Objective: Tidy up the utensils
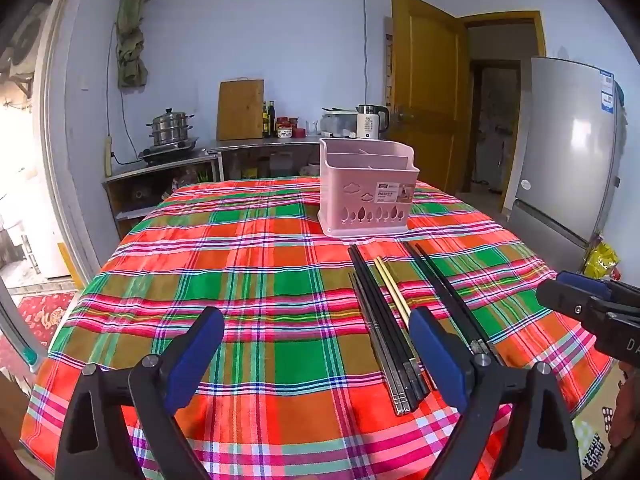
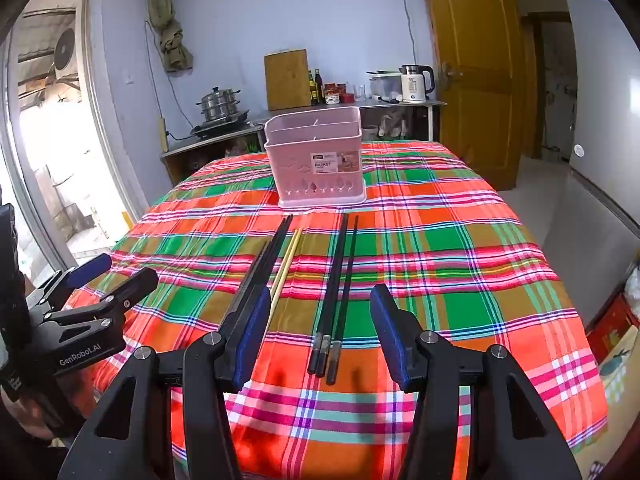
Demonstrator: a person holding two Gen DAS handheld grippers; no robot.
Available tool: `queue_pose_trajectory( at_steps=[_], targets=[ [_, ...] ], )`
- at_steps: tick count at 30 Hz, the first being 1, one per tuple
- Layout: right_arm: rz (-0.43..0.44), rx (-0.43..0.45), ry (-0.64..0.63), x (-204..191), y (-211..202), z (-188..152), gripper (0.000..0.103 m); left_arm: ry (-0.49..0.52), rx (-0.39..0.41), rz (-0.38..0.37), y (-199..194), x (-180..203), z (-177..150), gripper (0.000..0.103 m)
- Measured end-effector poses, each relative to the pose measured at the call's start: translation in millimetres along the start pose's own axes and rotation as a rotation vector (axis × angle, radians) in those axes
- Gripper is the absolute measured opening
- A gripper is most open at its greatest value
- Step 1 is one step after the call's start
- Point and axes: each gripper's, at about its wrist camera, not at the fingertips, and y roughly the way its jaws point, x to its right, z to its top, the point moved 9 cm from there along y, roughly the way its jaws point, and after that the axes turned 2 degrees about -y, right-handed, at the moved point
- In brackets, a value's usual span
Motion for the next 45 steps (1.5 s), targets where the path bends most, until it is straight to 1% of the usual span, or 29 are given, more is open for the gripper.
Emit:
queue_pose_trajectory(
  at_steps=[27,45],
  targets=[
    [-0.002,0.000,-0.002,-1.2,-0.3,0.3,0.053,-0.004,-0.008,-0.014,-3.4,1.9,0.5,0.094],
    [0.005,0.018,-0.003,-1.9,-1.6,1.3,0.053,-0.004,0.005,-0.018,-5.7,4.6,1.9,0.094]
  ],
)
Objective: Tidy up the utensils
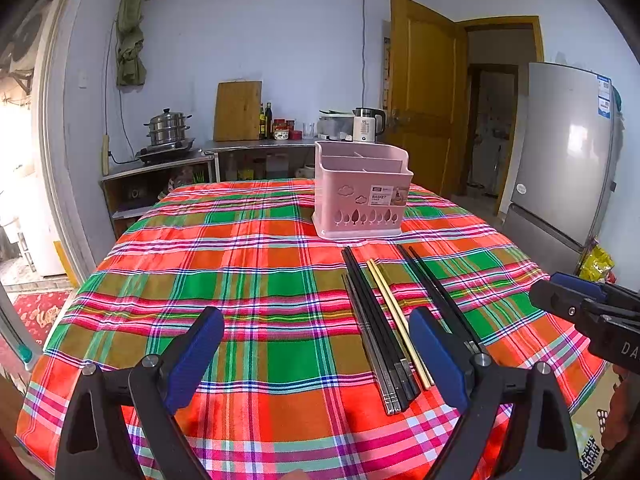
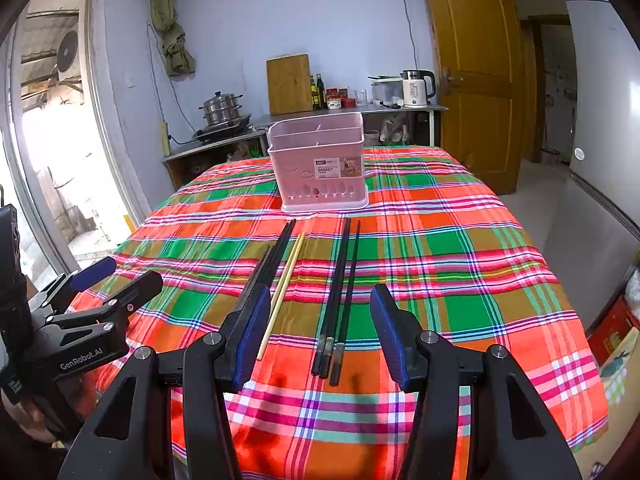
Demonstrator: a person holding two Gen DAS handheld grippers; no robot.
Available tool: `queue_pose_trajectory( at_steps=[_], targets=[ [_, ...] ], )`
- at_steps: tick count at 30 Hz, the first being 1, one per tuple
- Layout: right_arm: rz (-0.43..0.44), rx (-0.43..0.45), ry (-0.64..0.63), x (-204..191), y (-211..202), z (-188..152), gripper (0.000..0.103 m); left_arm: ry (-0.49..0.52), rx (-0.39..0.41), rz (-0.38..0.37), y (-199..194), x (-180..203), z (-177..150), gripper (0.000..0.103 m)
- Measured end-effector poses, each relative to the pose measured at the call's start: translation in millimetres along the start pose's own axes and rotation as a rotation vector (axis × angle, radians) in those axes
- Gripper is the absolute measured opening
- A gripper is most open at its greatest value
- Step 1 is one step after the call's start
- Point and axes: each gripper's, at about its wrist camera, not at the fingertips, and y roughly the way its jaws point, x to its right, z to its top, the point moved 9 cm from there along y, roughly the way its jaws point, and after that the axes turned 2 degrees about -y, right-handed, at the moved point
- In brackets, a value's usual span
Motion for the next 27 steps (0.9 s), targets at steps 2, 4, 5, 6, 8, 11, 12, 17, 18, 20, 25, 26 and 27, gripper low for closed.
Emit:
queue_pose_trajectory(
  at_steps=[2,4,5,6,8,11,12,17,18,20,25,26,27],
  targets=[
    [0.001,-0.001,-0.001,0.2,-0.1,-0.6,0.053,0.001,0.000,-0.001,-0.1,0.3,-0.1,0.094],
    [0.000,0.000,-0.004,-0.8,-0.6,-1.2,0.053,-0.001,-0.001,0.000,0.2,0.5,-0.2,0.094],
    [0.001,0.000,-0.004,-0.8,-0.6,-1.2,0.053,-0.002,-0.001,0.000,-0.3,0.4,-0.8,0.094],
    [0.002,-0.001,-0.004,-0.7,-0.4,-1.3,0.053,-0.004,-0.002,-0.002,-0.5,0.6,-1.1,0.094],
    [0.001,-0.002,-0.002,-0.1,-0.7,-1.9,0.053,-0.002,-0.002,-0.001,0.0,1.7,-1.4,0.094],
    [0.002,-0.003,-0.001,-0.1,-0.9,-2.6,0.053,-0.001,-0.001,-0.004,0.0,2.1,-1.3,0.094],
    [0.001,-0.003,-0.001,0.0,-1.2,-2.5,0.053,-0.002,-0.002,-0.005,-0.2,1.8,-1.3,0.094],
    [0.002,-0.006,-0.002,-2.0,-0.8,-3.3,0.053,0.001,-0.001,-0.009,0.4,4.1,-1.4,0.094],
    [0.004,-0.006,-0.002,-2.3,-0.8,-3.3,0.053,0.002,-0.001,-0.008,0.3,3.9,-1.6,0.094],
    [0.001,-0.006,-0.004,-2.4,-0.5,-3.5,0.053,0.001,-0.002,-0.009,0.5,3.5,-1.4,0.094],
    [0.002,-0.006,-0.005,-3.7,0.3,-3.4,0.053,-0.001,-0.005,-0.010,1.4,2.2,-1.5,0.094],
    [0.002,-0.006,-0.004,-3.4,0.5,-3.2,0.053,-0.001,-0.005,-0.010,1.7,1.8,-2.0,0.094],
    [0.002,-0.007,-0.004,-3.6,0.8,-3.2,0.053,-0.001,-0.007,-0.011,2.2,1.8,-2.5,0.094]
  ],
)
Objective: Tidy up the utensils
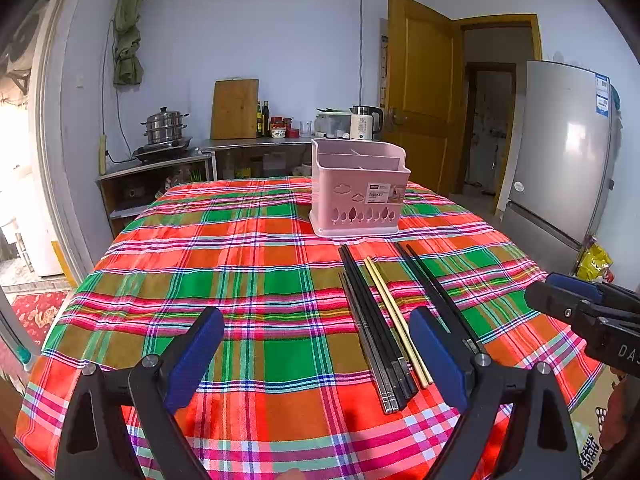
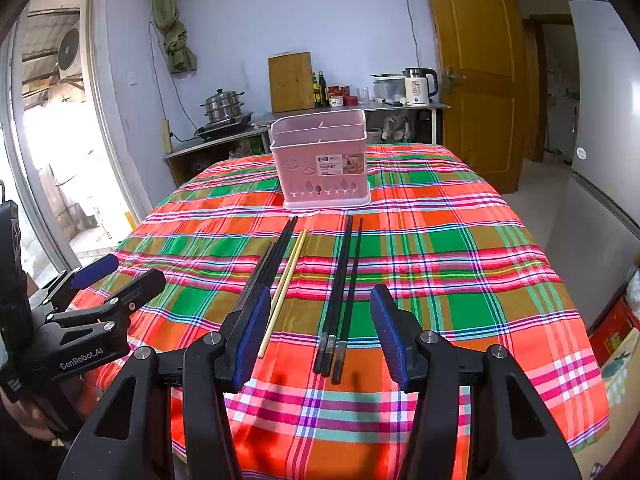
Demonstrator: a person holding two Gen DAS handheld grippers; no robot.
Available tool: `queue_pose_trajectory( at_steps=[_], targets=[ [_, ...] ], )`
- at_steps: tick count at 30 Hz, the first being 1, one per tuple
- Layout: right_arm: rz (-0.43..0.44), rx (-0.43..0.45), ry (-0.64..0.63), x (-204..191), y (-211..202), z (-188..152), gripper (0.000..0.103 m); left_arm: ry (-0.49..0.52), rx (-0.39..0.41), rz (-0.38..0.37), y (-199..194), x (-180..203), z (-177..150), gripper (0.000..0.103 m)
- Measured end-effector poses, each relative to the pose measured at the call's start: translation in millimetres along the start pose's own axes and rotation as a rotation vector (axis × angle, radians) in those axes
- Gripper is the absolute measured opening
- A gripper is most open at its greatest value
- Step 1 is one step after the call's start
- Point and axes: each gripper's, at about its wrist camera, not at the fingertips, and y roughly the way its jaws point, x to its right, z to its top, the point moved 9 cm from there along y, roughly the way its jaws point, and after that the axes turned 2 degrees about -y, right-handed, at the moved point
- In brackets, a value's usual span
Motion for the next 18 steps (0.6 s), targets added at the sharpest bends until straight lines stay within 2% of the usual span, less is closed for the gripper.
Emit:
queue_pose_trajectory(
  at_steps=[7,12,18],
  targets=[
    [0.006,-0.006,-0.002,-1,3,0,0.053,-0.004,-0.033,-0.012,11,-2,-3,0.094],
    [0.015,-0.021,-0.007,-3,12,1,0.053,-0.019,-0.111,-0.050,36,-5,-8,0.094],
    [0.023,-0.035,-0.010,-2,24,2,0.053,-0.022,-0.209,-0.036,80,-11,-9,0.093]
  ],
)
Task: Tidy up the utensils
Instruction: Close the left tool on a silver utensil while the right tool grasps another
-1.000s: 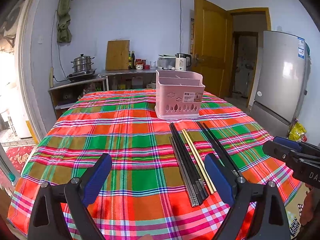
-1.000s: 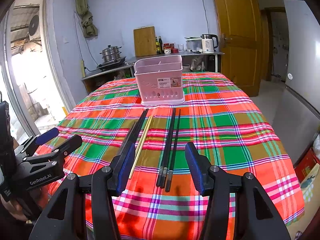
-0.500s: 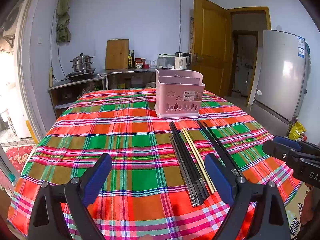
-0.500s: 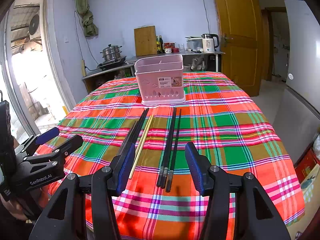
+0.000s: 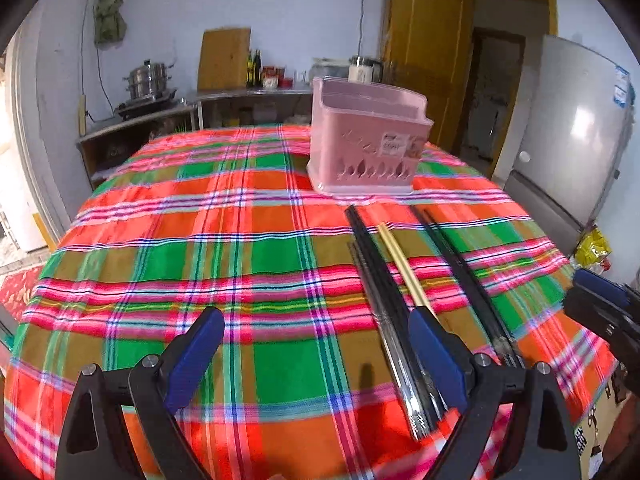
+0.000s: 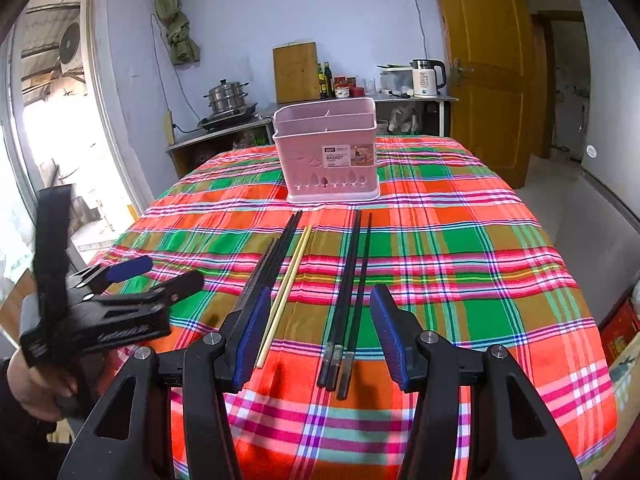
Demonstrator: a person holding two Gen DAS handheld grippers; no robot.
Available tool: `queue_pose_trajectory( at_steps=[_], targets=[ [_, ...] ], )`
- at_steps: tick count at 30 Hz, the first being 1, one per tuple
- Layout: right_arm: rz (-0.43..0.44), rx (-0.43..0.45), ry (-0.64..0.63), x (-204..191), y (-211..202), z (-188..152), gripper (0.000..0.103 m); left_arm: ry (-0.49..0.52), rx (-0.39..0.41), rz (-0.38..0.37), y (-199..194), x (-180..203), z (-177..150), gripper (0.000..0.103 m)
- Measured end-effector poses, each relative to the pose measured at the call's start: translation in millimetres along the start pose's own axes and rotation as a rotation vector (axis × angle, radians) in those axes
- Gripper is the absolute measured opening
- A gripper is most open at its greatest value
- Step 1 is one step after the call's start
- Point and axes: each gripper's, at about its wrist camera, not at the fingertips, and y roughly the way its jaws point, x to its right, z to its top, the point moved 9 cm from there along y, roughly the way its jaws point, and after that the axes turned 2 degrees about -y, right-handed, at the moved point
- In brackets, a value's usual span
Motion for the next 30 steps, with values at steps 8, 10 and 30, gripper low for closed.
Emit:
queue_pose_trajectory(
  at_steps=[8,10,30],
  targets=[
    [0.013,-0.022,0.008,4,23,4,0.053,-0.014,-0.113,-0.047,49,1,11,0.080],
    [0.018,-0.025,0.009,4,28,6,0.053,-0.016,-0.130,-0.051,56,2,12,0.080],
    [0.046,-0.022,0.040,9,46,12,0.053,0.054,-0.205,0.056,84,-2,7,0.078]
  ],
)
